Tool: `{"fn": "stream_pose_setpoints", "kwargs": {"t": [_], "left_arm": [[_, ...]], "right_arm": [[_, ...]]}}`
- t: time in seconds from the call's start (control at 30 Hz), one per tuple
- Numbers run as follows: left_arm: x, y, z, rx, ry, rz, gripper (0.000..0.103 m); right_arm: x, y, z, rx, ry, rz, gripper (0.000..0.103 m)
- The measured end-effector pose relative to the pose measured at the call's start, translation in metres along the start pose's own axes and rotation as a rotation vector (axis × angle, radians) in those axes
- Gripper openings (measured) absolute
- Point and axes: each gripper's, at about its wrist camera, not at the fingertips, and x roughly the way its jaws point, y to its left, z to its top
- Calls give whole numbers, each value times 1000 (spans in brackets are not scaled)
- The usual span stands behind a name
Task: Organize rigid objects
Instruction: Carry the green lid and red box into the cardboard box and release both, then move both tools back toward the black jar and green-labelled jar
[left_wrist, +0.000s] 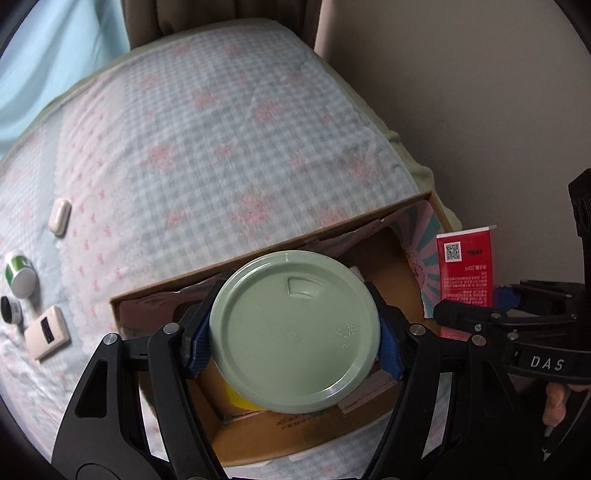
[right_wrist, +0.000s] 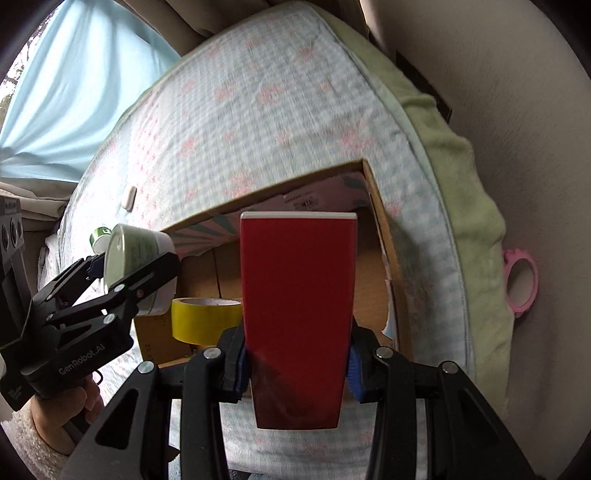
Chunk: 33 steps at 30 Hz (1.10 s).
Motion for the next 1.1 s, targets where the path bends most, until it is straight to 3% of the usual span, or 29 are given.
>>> {"fn": "stream_pose_setpoints", "kwargs": {"t": [0.17, 0.4, 0.43, 0.5, 0.53, 0.6, 0.63, 0.9, 1.1], "left_arm": [[29, 4, 1, -6, 56, 17, 68], [33, 6, 4, 14, 99, 21, 70], [31, 6, 5, 18, 87, 19, 85], [21, 8, 7, 30, 48, 40, 103], [14, 12, 7, 29, 32, 30, 103], [2, 19, 8, 11, 13, 28, 103], [-2, 22, 7, 10, 10, 52, 103], [-15, 34, -5, -8, 5, 94, 103], [-48, 32, -17, -11, -26, 97, 103]], "right_arm": [[26, -4, 4, 10, 44, 2, 38], [41, -1, 8, -24, 93, 3, 39], [42, -1, 8, -25, 98, -4, 46], [36, -4, 8, -13, 78, -26, 58], [32, -6, 7, -6, 62, -24, 78], [23, -9, 5, -1, 44, -24, 101], [20, -10, 3, -6, 48, 13, 103], [9, -4, -1, -6, -23, -1, 103], [-9, 13, -8, -30, -37, -30, 103]]}}
